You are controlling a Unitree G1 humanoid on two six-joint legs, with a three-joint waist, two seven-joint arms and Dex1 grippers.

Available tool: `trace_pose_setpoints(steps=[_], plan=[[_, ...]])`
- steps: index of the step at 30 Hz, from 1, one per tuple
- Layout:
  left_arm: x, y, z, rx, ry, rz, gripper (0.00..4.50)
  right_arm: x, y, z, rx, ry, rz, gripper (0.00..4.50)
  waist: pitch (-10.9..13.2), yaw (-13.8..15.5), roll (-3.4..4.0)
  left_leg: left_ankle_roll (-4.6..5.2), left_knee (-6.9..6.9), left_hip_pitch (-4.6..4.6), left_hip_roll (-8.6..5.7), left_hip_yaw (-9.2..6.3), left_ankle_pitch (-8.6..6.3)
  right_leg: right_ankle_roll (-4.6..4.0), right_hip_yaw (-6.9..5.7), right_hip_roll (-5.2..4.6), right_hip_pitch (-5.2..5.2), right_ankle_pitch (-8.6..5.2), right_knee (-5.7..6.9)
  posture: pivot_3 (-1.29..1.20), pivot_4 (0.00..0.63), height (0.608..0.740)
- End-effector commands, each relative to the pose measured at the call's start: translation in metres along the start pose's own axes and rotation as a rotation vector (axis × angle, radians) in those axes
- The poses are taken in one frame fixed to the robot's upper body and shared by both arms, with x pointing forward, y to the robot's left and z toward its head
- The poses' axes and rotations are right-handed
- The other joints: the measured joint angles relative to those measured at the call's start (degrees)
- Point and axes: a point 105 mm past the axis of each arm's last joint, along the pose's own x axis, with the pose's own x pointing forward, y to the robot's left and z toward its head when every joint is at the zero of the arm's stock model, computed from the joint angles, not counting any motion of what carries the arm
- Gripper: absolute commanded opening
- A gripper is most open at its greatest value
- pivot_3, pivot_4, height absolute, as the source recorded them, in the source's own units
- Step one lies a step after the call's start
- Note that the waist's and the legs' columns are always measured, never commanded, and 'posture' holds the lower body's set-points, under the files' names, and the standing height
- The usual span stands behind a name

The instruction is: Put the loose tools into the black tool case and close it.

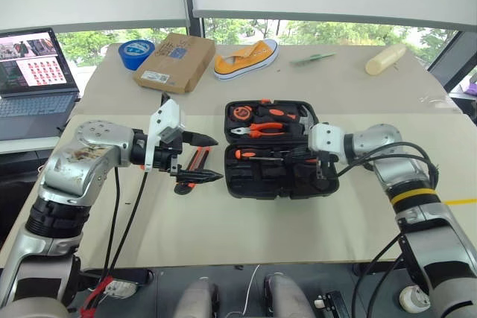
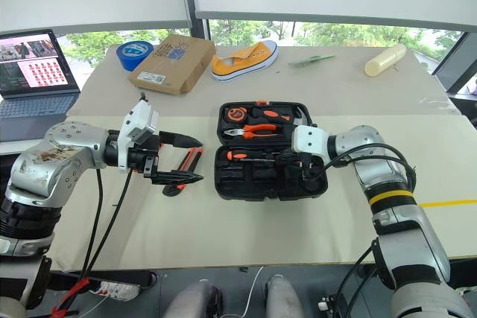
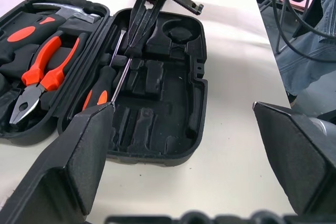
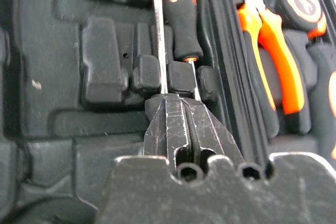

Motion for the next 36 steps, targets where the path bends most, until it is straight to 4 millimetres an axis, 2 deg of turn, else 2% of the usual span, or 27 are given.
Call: trace_pose_setpoints(steps=[1,8,11,13,16,20,23,24,28,29,33,34,36], plan=[[0.0,0.002,0.01,0.055,-0.016,-0.003,4.5,0.012,0.022,-0.023,0.037,0.104,0.087,0.04,-0.02,-0.06,-0.03,0.0,0.0,0.0,0.0,0.01,0.0,0.0,0.01,0.0,0.0,0.0,0.0,0.0,0.15,0.735],[0.001,0.003,0.011,0.061,-0.018,-0.007,4.5,0.008,0.036,-0.035,0.018,0.151,0.15,0.04,-0.02,0.21,-0.03,-0.04,-0.01,-0.02,0.0,-0.01,0.02,0.0,-0.01,-0.01,-0.02,0.0,0.0,0.0,0.15,0.735],[0.002,0.004,0.01,0.062,-0.016,-0.006,4.5,0.009,0.037,-0.035,0.025,0.134,0.14,0.04,-0.02,0.4,-0.03,-0.04,-0.01,-0.04,-0.02,-0.01,0.02,0.0,-0.03,-0.05,-0.01,0.0,-0.04,0.0,0.15,0.735],[0.001,0.005,0.009,0.062,-0.011,0.003,4.5,0.008,0.027,-0.024,0.048,0.075,0.09,0.04,-0.02,0.49,-0.03,-0.04,-0.01,-0.06,-0.02,-0.01,0.02,0.0,-0.03,-0.05,-0.01,0.0,-0.06,0.0,0.15,0.735],[-0.003,0.008,0.006,0.057,0.0,0.033,4.5,-0.001,0.002,0.001,0.128,-0.067,-0.029,0.04,-0.01,0.48,-0.03,-0.04,-0.01,-0.1,-0.01,-0.02,0.02,0.0,-0.05,-0.04,-0.04,0.0,-0.08,0.0,0.15,0.735],[-0.017,0.014,0.0,0.04,0.012,0.14,4.5,-0.031,-0.03,0.036,0.239,-0.235,-0.148,0.04,0.07,-0.1,0.09,-0.07,-0.01,-0.34,0.01,-0.01,0.03,0.0,-0.02,-0.04,-0.31,0.0,-0.04,0.0,0.15,0.735],[-0.044,0.017,-0.006,-0.03,0.0,0.31,4.5,-0.057,-0.037,0.063,0.338,-0.367,-0.149,0.75,0.15,-0.51,0.21,-0.07,-0.01,-0.61,0.04,0.03,0.04,0.0,0.11,-0.04,-0.77,0.0,0.16,0.0,0.15,0.735],[-0.052,0.014,-0.009,-0.053,0.001,0.348,4.5,-0.062,-0.034,0.07,0.363,-0.396,-0.13,1.21,0.15,-0.44,0.21,-0.07,0.0,-0.73,0.04,0.03,0.04,0.0,0.13,-0.04,-0.97,0.0,0.31,0.0,0.15,0.735],[-0.086,-0.007,-0.029,-0.141,0.056,0.466,4.5,-0.072,-0.011,0.097,0.389,-0.474,-0.003,2.47,0.15,-0.28,0.22,0.22,-0.06,-0.74,0.1,0.03,-0.14,-0.05,0.03,-0.04,-1.13,-0.03,0.48,0.0,0.15,0.735],[-0.099,-0.013,-0.041,-0.172,0.097,0.52,4.5,-0.073,-0.004,0.103,0.385,-0.487,0.031,2.81,0.16,-0.1,0.22,0.26,-0.06,-0.72,0.1,0.02,-0.17,-0.06,0.02,-0.06,-1.11,-0.04,0.49,0.0,0.15,0.735],[-0.136,-0.029,-0.072,-0.246,0.223,0.671,4.5,-0.073,0.012,0.113,0.372,-0.491,0.095,4.21,0.22,0.12,0.26,0.25,-0.04,-0.67,0.05,0.06,-0.17,-0.07,-0.01,-0.22,-1.03,-0.04,0.49,0.0,0.15,0.735],[-0.142,-0.031,-0.077,-0.255,0.243,0.693,4.5,-0.073,0.014,0.114,0.371,-0.49,0.102,4.45,0.23,0.3,0.27,0.25,-0.04,-0.67,0.03,0.07,-0.17,-0.07,-0.02,-0.25,-1.03,-0.04,0.49,0.0,0.15,0.735],[-0.158,-0.04,-0.095,-0.265,0.338,0.742,4.5,-0.072,0.019,0.118,0.369,-0.5,0.12,4.45,0.27,0.85,0.21,0.24,-0.04,-0.63,0.0,0.05,-0.17,-0.08,-0.13,-0.33,-0.99,-0.05,0.45,0.0,0.15,0.735]])
